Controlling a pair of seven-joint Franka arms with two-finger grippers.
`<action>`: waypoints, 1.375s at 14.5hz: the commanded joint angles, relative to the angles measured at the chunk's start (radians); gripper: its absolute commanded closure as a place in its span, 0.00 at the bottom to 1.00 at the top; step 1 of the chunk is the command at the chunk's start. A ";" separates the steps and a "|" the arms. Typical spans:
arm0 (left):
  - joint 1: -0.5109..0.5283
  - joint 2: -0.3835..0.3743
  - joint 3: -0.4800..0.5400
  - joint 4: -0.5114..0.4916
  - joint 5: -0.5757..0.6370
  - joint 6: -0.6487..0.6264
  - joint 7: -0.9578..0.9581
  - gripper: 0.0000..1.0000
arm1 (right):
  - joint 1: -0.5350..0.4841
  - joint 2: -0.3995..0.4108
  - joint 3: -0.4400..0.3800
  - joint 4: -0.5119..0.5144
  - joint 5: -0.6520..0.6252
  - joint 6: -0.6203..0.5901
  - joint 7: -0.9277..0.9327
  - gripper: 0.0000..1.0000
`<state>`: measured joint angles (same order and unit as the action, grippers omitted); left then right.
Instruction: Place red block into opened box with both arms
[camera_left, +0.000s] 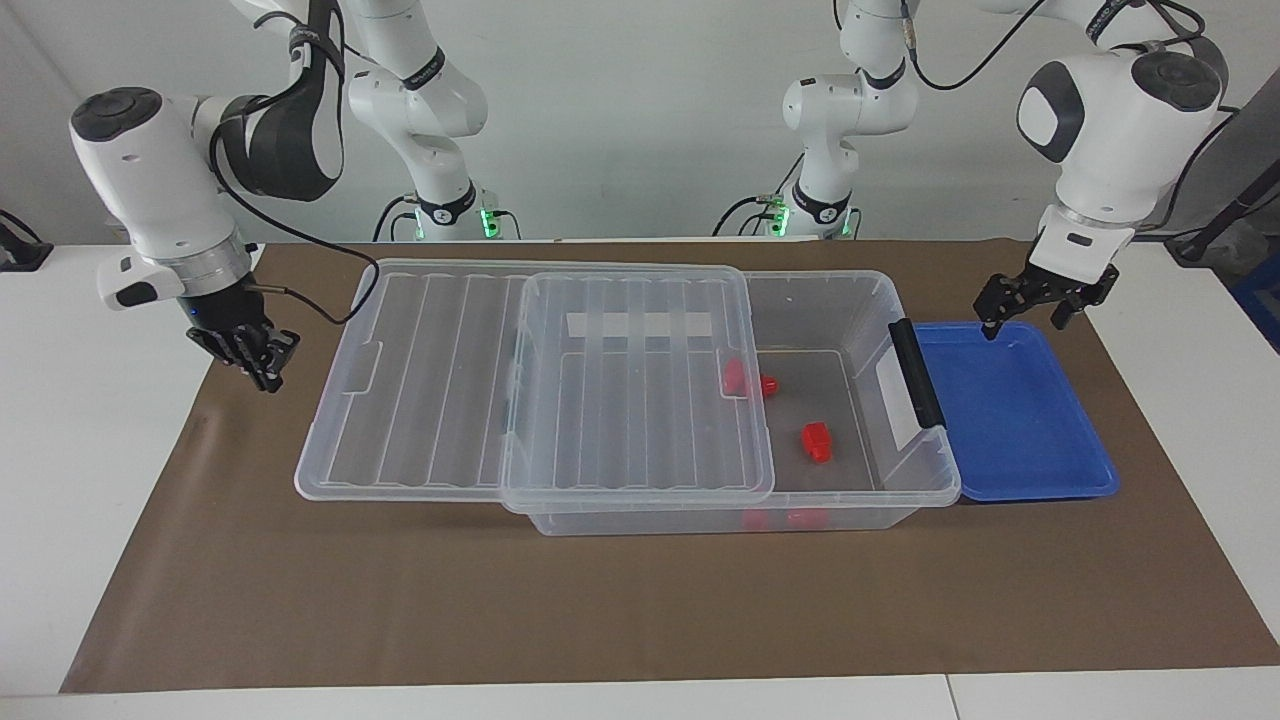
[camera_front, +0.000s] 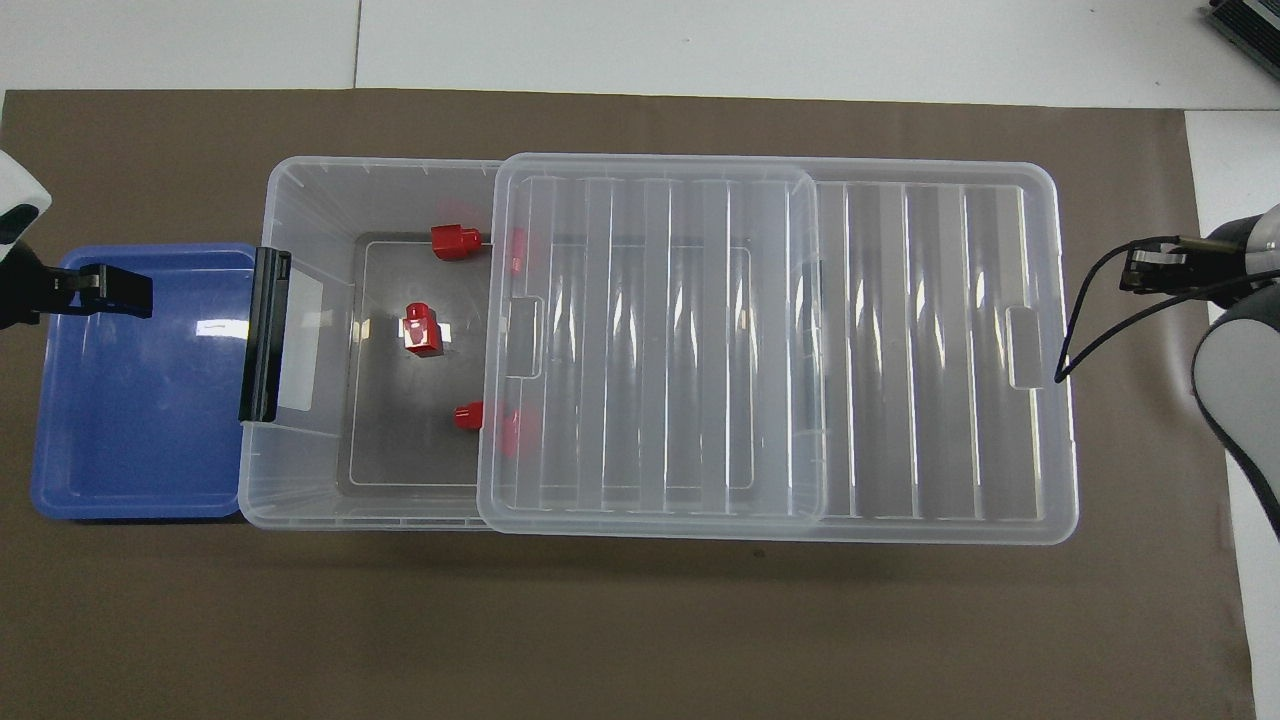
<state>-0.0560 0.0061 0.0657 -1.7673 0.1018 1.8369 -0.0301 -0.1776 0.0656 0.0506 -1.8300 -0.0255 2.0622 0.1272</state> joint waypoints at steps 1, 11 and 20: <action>0.034 -0.035 0.002 -0.014 -0.002 -0.043 0.038 0.00 | -0.011 0.008 0.008 -0.020 0.004 0.027 -0.017 0.87; -0.050 -0.068 0.041 -0.009 -0.099 -0.194 0.151 0.00 | 0.006 0.016 0.011 -0.063 0.004 0.053 -0.015 0.91; -0.234 -0.067 0.175 0.026 -0.097 -0.179 0.021 0.00 | 0.089 0.005 0.018 -0.080 0.006 0.015 -0.014 0.95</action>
<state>-0.2704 -0.0469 0.2250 -1.7521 0.0126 1.6579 0.0200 -0.0919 0.0885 0.0623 -1.8901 -0.0255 2.0835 0.1269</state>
